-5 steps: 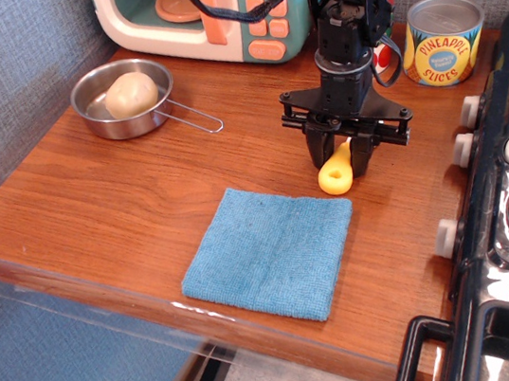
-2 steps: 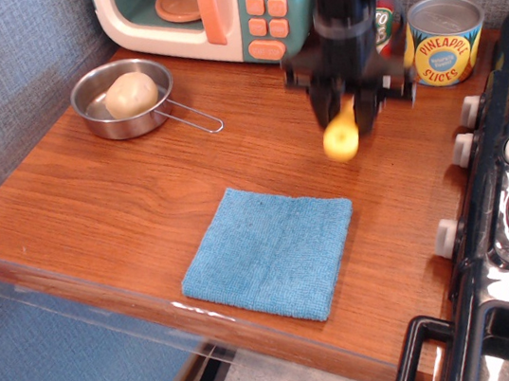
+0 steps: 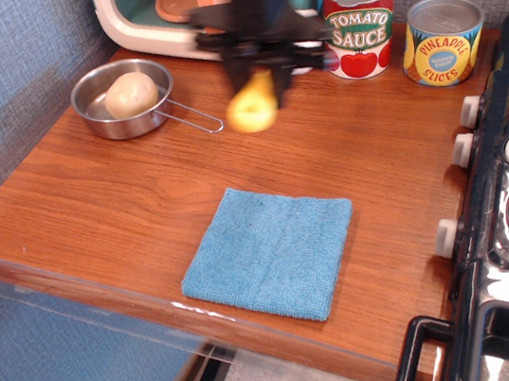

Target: Place the knife in front of the silver pot and microwave on the bare wood of the table.

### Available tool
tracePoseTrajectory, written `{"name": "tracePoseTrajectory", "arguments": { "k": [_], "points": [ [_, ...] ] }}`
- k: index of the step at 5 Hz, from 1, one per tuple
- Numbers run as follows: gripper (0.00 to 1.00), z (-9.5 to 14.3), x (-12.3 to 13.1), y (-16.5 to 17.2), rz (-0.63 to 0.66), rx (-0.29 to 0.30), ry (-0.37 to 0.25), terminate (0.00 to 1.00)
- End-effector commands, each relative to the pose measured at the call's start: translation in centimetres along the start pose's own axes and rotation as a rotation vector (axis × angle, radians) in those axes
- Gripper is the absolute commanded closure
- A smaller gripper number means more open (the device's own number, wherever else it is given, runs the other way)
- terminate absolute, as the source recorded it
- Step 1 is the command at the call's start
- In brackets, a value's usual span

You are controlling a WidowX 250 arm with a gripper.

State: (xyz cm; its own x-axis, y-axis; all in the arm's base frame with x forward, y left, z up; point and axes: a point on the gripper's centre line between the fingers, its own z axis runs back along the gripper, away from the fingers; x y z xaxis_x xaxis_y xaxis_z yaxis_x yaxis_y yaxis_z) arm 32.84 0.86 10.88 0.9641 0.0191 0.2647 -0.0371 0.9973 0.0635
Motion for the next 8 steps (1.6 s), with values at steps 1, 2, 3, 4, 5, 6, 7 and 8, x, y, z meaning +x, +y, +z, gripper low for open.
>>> {"name": "tracePoseTrajectory", "arguments": {
  "k": [1, 2, 3, 4, 5, 6, 7, 8],
  "points": [
    [1.0, 0.1, -6.2, 7.8, 0.142, 0.033, 0.026, 0.0],
    [1.0, -1.9, -6.9, 10.2, 0.11, -0.022, 0.022, 0.0],
    [1.0, -4.0, -7.1, 11.1, 0.024, -0.079, 0.016, 0.0],
    [1.0, -6.1, -6.9, 11.0, -0.037, -0.128, 0.002, 0.0],
    [1.0, -7.3, -7.3, 10.6, -0.03, -0.135, 0.025, 0.0],
    [1.0, -7.4, -7.9, 10.5, -0.009, -0.116, 0.034, 0.0],
    [0.0, -7.6, -8.1, 10.6, 0.014, -0.104, 0.055, 0.0],
    [0.0, -7.2, -7.9, 10.6, 0.009, -0.088, 0.05, 0.0]
  ]
}}
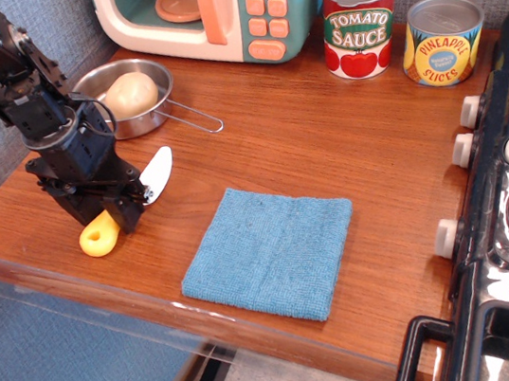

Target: Place the knife in front of the silver pot and microwave on the bare wood of the table.

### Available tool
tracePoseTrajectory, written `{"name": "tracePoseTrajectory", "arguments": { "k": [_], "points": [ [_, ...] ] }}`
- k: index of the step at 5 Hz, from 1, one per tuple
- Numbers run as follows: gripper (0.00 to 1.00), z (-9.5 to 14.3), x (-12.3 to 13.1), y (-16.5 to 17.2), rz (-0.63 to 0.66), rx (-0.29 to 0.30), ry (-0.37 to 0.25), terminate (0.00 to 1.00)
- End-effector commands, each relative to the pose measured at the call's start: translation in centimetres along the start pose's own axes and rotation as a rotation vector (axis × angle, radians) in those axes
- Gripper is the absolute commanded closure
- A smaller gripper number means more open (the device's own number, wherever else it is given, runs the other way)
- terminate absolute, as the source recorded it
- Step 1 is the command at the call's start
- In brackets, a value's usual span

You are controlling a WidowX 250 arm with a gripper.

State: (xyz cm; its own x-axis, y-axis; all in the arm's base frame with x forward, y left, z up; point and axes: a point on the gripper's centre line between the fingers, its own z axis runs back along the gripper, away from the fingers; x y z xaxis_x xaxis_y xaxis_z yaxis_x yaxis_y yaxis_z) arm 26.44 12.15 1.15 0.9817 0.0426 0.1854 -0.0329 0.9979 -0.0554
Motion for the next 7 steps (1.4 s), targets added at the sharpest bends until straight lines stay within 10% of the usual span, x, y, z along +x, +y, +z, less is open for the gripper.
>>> {"name": "tracePoseTrajectory", "arguments": {
  "k": [1, 3, 7],
  "points": [
    [0.0, 3.2, 1.1, -1.0, -0.047, 0.046, -0.071, 0.0],
    [0.0, 8.0, 3.4, -4.4, 0.016, 0.051, -0.047, 0.0],
    [0.0, 5.7, 4.3, -5.1, 0.013, 0.079, 0.036, 0.0]
  ]
}}
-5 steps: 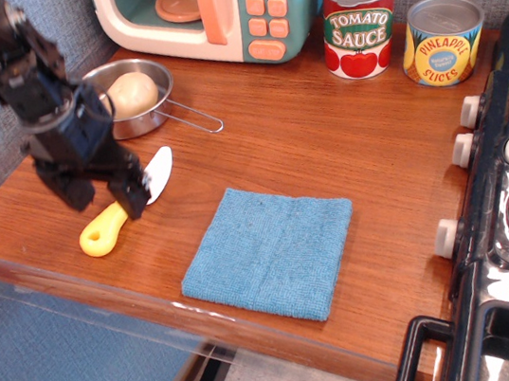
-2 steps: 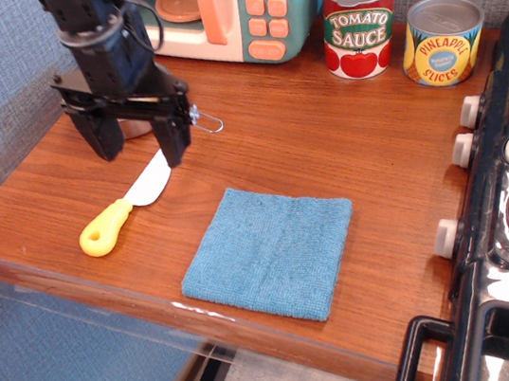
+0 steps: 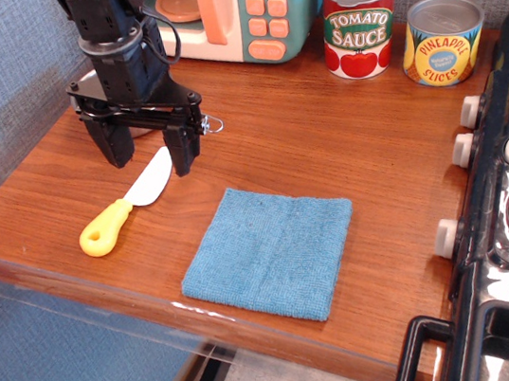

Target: Place the knife in front of the silver pot and microwave on the bare wood of the table.

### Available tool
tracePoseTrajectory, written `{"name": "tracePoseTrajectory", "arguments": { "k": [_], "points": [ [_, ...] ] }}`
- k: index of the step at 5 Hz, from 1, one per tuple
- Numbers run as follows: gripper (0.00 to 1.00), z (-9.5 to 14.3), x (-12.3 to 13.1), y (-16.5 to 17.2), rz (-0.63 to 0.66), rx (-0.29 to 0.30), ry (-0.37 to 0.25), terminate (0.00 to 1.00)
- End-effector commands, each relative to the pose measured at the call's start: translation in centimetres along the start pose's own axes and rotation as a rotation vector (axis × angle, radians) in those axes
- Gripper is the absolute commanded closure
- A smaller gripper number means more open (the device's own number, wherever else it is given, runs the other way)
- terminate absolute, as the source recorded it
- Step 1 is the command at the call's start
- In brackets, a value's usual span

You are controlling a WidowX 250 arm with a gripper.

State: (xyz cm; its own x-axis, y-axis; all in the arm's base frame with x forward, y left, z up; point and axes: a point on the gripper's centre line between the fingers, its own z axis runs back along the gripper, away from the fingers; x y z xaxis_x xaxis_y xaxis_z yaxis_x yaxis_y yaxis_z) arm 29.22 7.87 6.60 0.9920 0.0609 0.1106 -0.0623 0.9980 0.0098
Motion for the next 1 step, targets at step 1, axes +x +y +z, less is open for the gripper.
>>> {"name": "tracePoseTrajectory", "arguments": {
  "k": [1],
  "points": [
    [0.0, 1.2, 0.64, -0.38, -0.004, 0.01, -0.039, 1.0]
  ]
}}
